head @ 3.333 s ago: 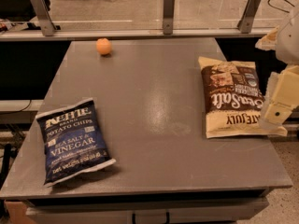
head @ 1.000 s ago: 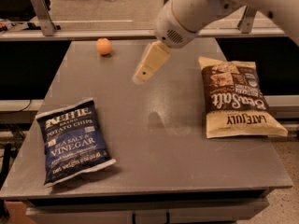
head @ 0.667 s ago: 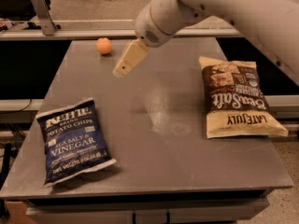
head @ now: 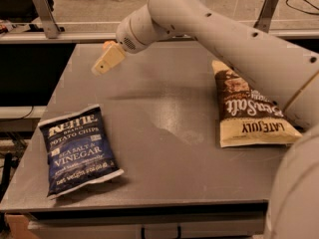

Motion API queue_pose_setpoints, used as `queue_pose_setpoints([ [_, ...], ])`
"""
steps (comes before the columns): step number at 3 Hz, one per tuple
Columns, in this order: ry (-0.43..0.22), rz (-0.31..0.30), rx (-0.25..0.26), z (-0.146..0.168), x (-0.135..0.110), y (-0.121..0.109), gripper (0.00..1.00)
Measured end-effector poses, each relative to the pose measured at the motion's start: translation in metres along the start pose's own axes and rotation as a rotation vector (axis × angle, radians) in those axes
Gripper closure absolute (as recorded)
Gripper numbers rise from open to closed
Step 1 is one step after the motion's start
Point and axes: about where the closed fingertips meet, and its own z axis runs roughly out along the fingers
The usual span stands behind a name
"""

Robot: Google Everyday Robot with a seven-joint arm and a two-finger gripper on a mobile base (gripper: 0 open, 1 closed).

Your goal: Move orange near blue chip bag

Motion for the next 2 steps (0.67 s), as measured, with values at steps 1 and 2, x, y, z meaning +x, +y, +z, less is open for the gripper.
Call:
queue_pose_setpoints([
  [1, -0.034, 0.046, -0.001, 0.049, -0.002, -0.012, 0.0],
  [2, -0.035, 0.083, 0.009, 0.084, 0.003, -0.024, 0.0],
])
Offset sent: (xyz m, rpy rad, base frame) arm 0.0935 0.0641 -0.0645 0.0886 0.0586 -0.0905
